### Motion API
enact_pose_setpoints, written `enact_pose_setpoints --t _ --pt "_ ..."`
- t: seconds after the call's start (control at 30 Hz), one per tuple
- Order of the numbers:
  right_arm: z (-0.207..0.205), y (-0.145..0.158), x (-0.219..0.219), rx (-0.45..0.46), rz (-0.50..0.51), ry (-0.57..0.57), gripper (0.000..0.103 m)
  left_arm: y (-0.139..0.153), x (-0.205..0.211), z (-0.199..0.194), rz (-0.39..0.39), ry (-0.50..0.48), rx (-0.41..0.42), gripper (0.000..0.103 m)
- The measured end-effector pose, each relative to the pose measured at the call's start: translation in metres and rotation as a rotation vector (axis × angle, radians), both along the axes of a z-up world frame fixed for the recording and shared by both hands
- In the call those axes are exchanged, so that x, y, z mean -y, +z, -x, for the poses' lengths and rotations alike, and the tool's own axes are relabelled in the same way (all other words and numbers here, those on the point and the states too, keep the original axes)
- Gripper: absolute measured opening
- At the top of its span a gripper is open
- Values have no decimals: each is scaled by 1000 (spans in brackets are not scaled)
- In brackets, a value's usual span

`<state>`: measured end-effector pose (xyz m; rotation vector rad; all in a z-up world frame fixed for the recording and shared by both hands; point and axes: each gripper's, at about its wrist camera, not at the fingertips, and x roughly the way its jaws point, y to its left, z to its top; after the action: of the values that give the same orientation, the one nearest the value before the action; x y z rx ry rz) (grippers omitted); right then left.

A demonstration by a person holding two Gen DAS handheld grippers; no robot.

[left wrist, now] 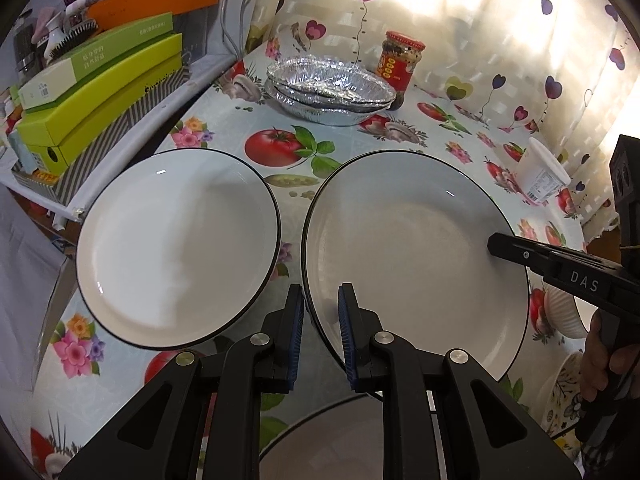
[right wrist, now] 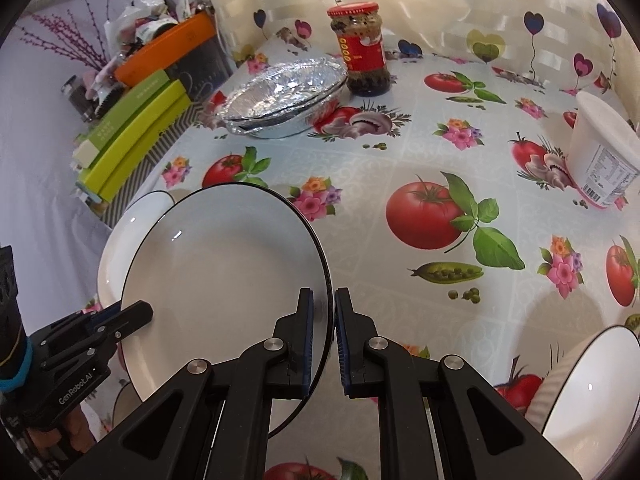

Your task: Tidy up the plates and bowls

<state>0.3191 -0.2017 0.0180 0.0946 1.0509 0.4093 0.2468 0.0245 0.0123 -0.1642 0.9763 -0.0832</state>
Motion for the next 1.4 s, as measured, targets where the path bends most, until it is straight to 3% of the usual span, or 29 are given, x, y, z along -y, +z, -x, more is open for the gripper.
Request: enact_pose_setpoints --t 0.43,1.4 --pt "38 15 -5 27 -21 5 11 11 -6 34 0 14 18 18" --pt "115 1 -15 8 -74 15 11 -3 -26 110 33 83 26 18"
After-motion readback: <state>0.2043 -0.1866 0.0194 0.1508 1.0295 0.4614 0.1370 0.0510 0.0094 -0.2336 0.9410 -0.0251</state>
